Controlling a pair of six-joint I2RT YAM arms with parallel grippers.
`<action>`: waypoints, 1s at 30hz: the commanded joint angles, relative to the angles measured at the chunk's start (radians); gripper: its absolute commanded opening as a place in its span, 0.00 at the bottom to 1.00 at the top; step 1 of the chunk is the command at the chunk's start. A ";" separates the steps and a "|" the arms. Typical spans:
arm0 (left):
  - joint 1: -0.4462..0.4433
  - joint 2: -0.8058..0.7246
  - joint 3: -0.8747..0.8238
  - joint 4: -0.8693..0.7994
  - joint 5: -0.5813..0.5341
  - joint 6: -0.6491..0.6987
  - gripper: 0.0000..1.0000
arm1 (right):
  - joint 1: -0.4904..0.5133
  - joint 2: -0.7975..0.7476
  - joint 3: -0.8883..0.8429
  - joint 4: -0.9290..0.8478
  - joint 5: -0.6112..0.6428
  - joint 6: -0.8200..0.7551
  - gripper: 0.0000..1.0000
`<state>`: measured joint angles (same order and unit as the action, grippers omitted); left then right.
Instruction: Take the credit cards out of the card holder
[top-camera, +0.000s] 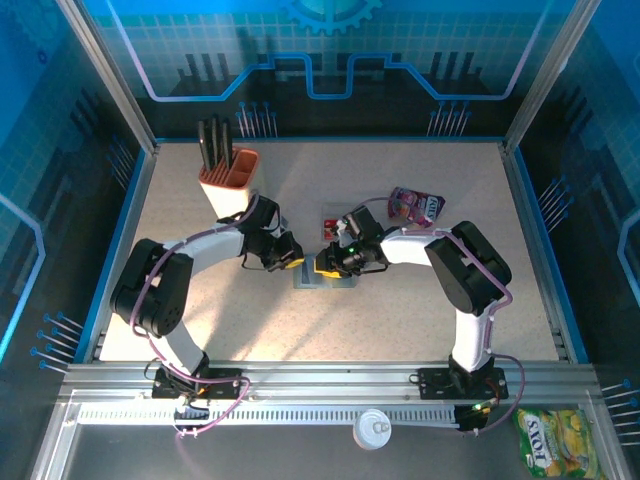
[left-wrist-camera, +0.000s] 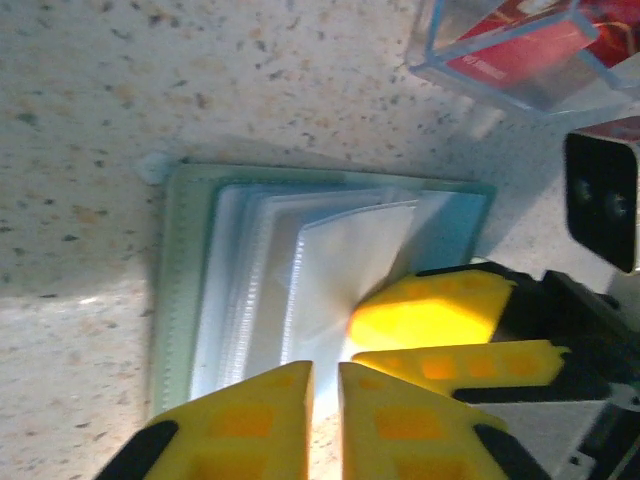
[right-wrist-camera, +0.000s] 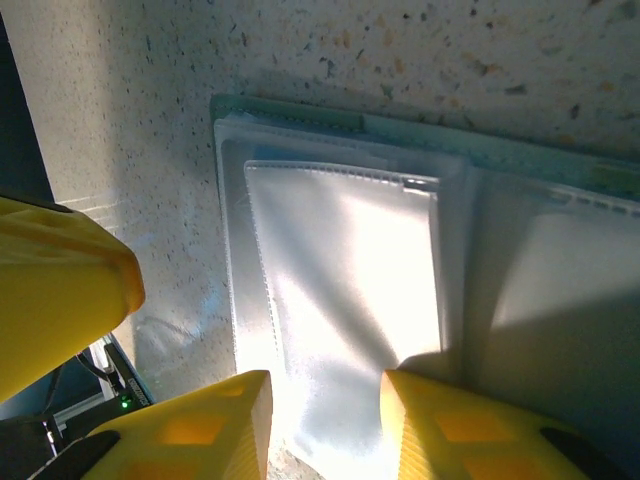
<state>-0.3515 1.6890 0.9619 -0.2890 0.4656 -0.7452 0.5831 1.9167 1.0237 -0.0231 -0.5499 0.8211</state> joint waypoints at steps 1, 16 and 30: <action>0.005 0.004 -0.007 0.061 0.079 -0.047 0.20 | -0.017 -0.018 -0.026 0.030 -0.022 0.023 0.36; -0.012 0.093 -0.057 0.185 0.127 -0.112 0.28 | -0.042 -0.003 -0.083 0.150 -0.078 0.088 0.34; -0.015 0.088 -0.048 0.111 0.052 -0.087 0.34 | -0.048 -0.002 -0.094 0.153 -0.086 0.090 0.33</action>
<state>-0.3603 1.7718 0.9188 -0.1516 0.5262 -0.8371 0.5488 1.9167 0.9466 0.1337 -0.6228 0.9020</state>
